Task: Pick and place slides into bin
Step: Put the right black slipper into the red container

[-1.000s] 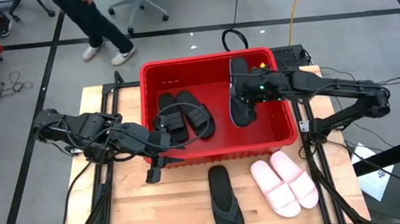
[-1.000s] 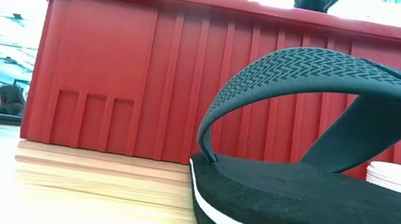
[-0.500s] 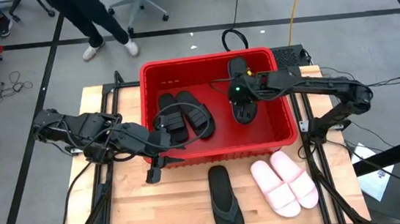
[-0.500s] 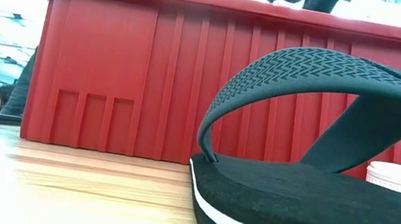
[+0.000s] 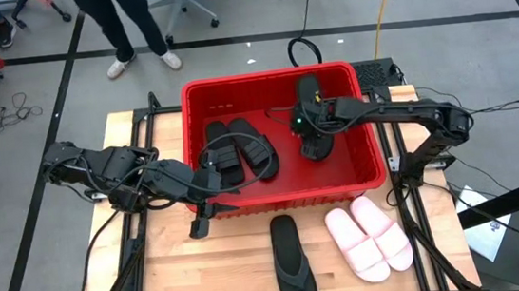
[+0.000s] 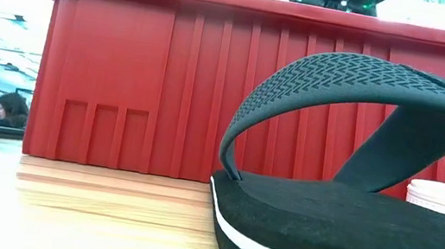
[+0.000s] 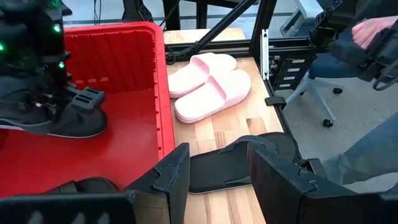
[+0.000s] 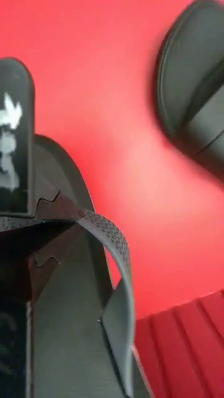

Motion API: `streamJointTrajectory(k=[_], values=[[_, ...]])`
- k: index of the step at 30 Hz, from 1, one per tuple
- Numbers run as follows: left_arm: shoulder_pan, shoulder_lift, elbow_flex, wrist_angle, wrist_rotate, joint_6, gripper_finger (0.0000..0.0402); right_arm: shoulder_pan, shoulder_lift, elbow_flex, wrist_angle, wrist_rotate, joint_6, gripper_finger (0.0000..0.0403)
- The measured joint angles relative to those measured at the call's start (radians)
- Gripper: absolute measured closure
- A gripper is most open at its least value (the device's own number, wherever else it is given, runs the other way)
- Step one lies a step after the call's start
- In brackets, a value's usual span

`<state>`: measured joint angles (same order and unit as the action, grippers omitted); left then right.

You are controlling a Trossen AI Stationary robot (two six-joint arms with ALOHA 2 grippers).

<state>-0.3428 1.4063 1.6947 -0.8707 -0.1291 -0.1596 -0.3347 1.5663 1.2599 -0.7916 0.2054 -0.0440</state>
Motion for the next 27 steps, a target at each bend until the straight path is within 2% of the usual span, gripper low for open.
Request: streamJointTrajectory(k=[10, 14, 27], values=[[0.000, 0.000, 0.000, 0.000, 0.000, 0.000, 0.0245, 0.032, -0.004, -0.126, 0.039, -0.002, 0.082, 0.0403], [0.000, 0.000, 0.000, 0.000, 0.000, 0.000, 0.0245, 0.052, -0.004, -0.129, 0.073, -0.032, 0.102, 0.0403], [0.000, 0.000, 0.000, 0.000, 0.000, -0.003, 0.0245, 0.060, -0.004, -0.129, 0.092, -0.028, 0.123, 0.0403]])
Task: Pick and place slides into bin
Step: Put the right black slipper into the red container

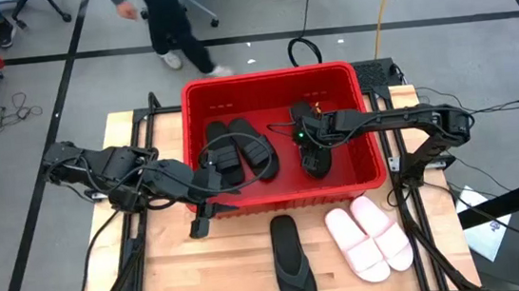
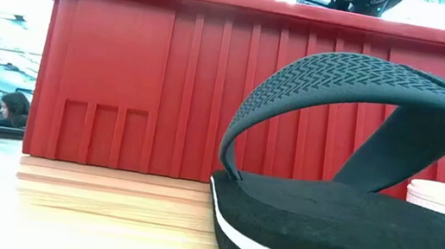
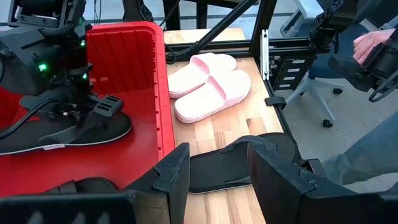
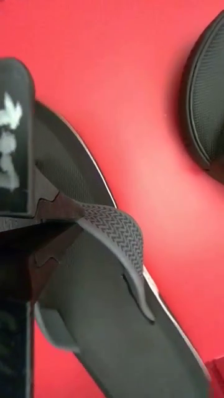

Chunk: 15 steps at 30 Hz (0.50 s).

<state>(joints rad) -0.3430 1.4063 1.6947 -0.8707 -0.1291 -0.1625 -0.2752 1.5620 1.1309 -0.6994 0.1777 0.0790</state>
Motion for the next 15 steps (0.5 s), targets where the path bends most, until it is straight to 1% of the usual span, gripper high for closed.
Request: streamJointTrajectory(k=[3, 6, 15], values=[[0.000, 0.000, 0.000, 0.000, 0.000, 0.000, 0.0245, 0.000, 0.000, 0.000, -0.003, -0.006, 0.049, 0.0403], [0.000, 0.000, 0.000, 0.000, 0.000, 0.000, 0.0245, 0.000, 0.000, 0.000, -0.013, -0.007, 0.065, 0.0403], [0.000, 0.000, 0.000, 0.000, 0.000, 0.000, 0.0245, 0.000, 0.000, 0.000, -0.014, -0.025, 0.036, 0.0403]])
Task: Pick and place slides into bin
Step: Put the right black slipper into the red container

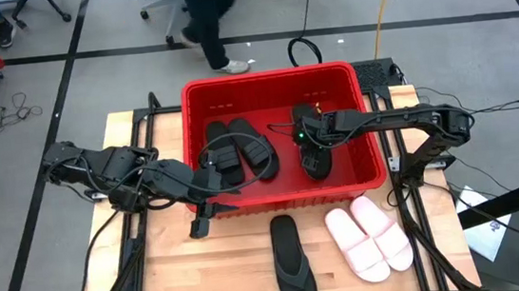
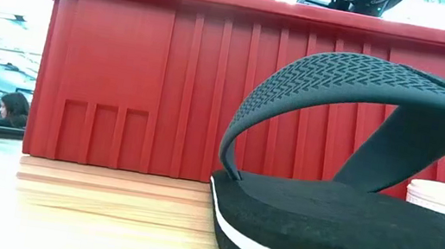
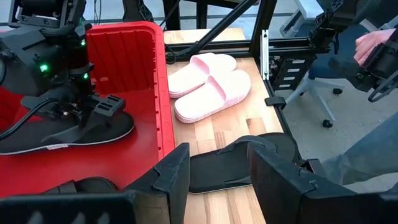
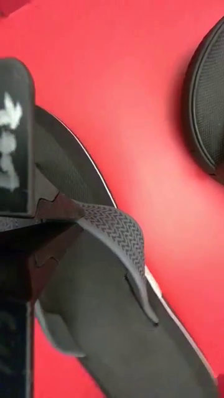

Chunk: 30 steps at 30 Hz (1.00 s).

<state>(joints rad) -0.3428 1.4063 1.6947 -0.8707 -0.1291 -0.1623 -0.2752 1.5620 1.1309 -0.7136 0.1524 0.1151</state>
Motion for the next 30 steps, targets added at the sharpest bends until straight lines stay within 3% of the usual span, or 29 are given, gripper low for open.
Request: streamJointTrajectory(k=[14, 30], values=[[0.000, 0.000, 0.000, 0.000, 0.000, 0.000, 0.0245, 0.000, 0.000, 0.000, -0.001, 0.000, 0.004, 0.0397], [0.000, 0.000, 0.000, 0.000, 0.000, -0.004, 0.0245, 0.000, 0.000, 0.000, -0.001, 0.002, 0.004, 0.0324]])
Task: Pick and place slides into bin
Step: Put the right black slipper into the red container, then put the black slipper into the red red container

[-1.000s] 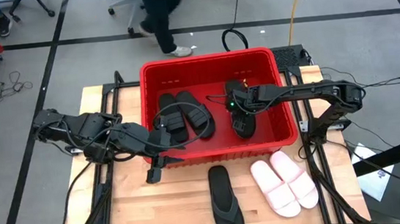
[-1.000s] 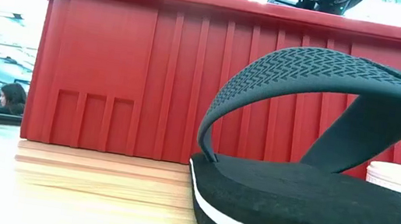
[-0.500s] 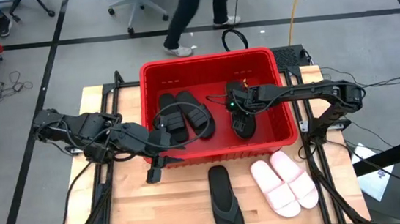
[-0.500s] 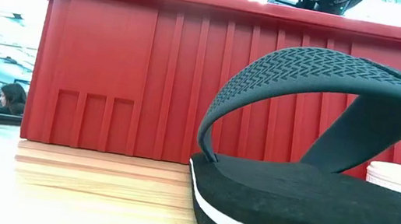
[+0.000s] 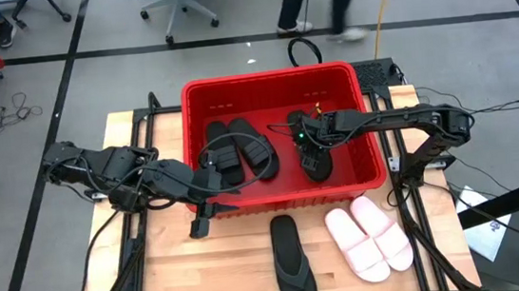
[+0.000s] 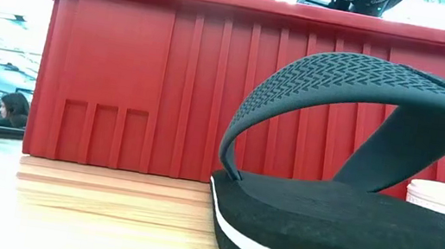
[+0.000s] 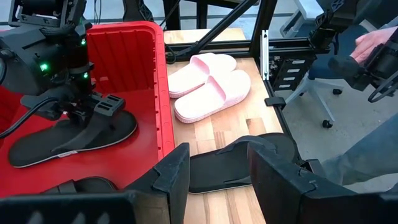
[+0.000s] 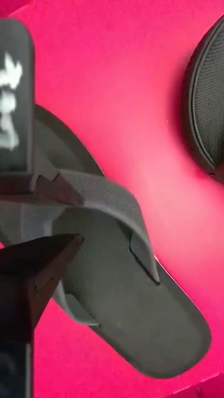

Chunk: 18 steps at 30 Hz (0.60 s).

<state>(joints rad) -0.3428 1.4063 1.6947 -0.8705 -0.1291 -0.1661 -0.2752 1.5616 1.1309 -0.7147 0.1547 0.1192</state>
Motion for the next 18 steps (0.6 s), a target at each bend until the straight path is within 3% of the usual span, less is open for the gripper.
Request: streamJointTrajectory(k=[10, 18], values=[[0.000, 0.000, 0.000, 0.000, 0.000, 0.000, 0.0245, 0.002, -0.031, 0.027, -0.028, -0.023, 0.030, 0.0246], [0.000, 0.000, 0.000, 0.000, 0.000, 0.006, 0.0245, 0.002, -0.190, 0.052, -0.041, -0.055, 0.056, 0.0242]])
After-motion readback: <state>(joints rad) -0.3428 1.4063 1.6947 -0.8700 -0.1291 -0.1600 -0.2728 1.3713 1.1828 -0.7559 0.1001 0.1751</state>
